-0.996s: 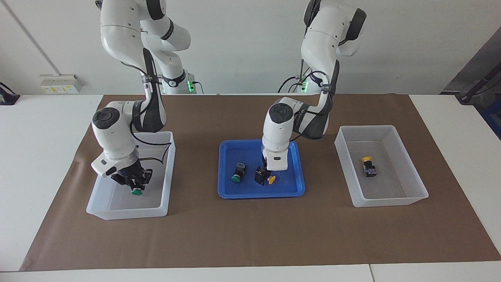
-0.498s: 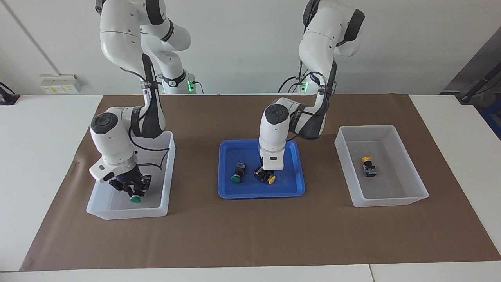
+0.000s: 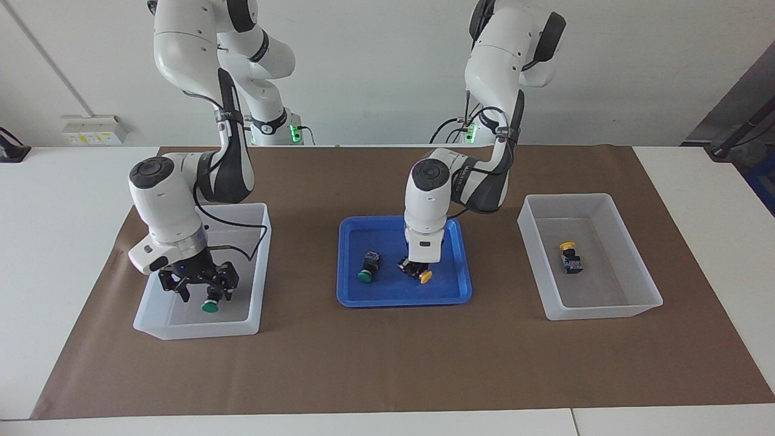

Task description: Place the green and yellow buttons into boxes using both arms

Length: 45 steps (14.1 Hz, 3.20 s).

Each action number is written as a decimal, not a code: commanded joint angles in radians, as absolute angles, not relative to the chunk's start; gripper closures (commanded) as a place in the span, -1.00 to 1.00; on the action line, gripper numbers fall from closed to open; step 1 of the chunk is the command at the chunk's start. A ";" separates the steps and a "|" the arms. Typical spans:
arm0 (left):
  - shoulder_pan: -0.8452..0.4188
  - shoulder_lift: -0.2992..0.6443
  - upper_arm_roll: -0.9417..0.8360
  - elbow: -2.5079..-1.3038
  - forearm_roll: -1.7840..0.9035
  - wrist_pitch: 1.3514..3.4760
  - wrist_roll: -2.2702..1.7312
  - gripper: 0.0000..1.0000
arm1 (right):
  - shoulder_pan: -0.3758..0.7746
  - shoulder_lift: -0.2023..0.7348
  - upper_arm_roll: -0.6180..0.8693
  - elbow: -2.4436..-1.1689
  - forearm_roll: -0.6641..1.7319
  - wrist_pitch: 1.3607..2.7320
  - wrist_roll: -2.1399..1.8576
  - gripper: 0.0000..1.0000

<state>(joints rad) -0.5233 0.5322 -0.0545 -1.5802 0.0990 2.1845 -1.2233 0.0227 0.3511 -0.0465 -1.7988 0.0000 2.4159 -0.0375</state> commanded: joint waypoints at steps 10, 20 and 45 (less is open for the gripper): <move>-0.027 0.241 -0.061 -1.669 -0.067 1.953 -0.383 1.00 | 0.237 0.232 -0.034 -1.721 0.009 2.172 0.357 -1.00; 0.153 0.133 -0.055 -2.131 -0.095 2.364 0.058 1.00 | 0.561 0.497 -0.034 -1.565 -0.188 2.201 0.802 -1.00; 0.026 -0.034 -0.084 -1.585 -0.023 1.553 0.098 -1.00 | 0.396 0.336 -0.029 -1.690 -0.218 2.212 0.610 1.00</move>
<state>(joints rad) 0.0316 -0.0496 -0.0848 -1.6604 -0.0426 1.6435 0.0866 0.4597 0.3837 -0.0395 -1.6667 -0.2516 2.2374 0.7086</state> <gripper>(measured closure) 0.000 0.604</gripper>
